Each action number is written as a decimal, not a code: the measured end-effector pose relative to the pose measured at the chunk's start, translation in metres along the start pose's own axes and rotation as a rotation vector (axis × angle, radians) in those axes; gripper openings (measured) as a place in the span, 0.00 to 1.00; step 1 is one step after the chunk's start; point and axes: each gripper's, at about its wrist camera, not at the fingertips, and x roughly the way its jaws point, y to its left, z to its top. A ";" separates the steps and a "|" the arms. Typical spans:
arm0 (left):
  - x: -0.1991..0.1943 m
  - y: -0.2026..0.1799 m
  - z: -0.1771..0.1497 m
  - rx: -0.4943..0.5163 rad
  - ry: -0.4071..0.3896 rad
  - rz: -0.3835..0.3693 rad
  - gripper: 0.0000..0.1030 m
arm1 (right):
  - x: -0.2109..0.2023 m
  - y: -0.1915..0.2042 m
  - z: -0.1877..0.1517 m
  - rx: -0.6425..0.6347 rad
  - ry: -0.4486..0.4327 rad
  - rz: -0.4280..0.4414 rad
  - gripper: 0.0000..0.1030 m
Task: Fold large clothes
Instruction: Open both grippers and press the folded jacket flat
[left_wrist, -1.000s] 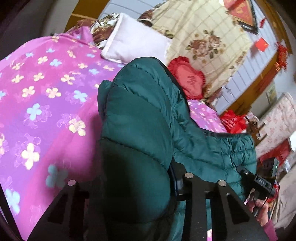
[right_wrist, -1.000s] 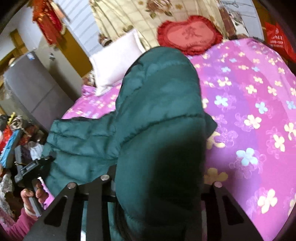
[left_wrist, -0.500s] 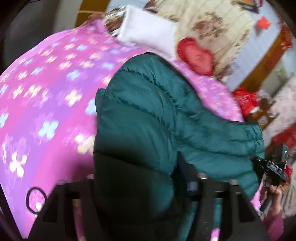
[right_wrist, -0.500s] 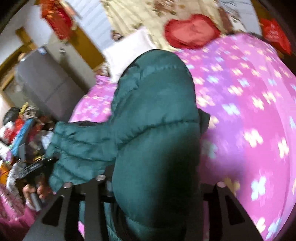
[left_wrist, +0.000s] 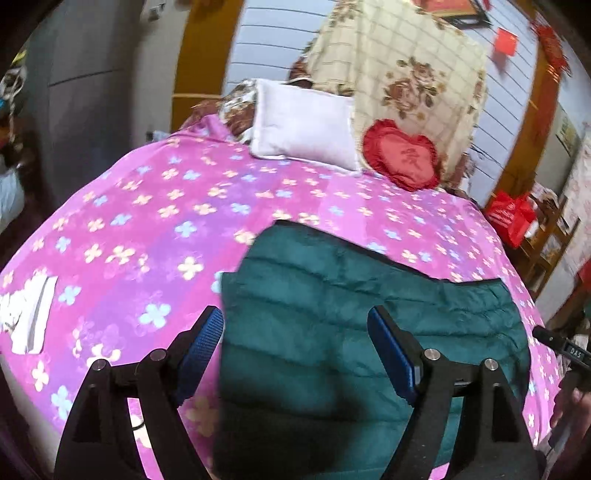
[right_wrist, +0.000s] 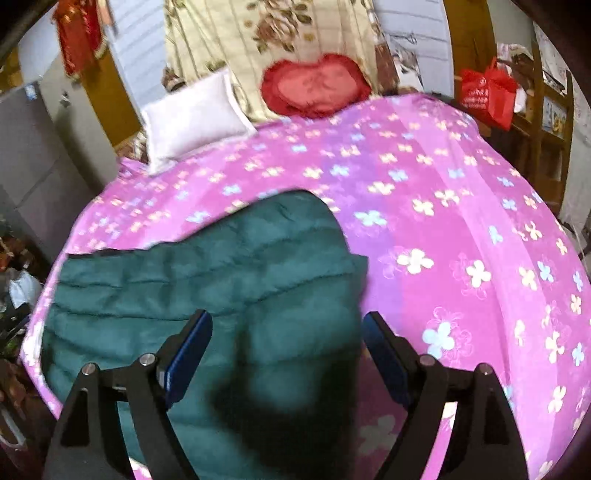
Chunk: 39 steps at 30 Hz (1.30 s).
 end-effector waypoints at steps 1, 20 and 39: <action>0.002 -0.006 0.000 0.014 0.000 -0.001 0.47 | -0.007 0.005 -0.002 -0.004 -0.018 0.017 0.86; 0.065 -0.057 -0.046 0.127 0.106 0.116 0.49 | 0.063 0.087 -0.048 -0.178 0.048 -0.037 1.00; 0.012 -0.068 -0.052 0.136 -0.033 0.128 0.50 | -0.003 0.102 -0.060 -0.100 -0.067 0.010 1.00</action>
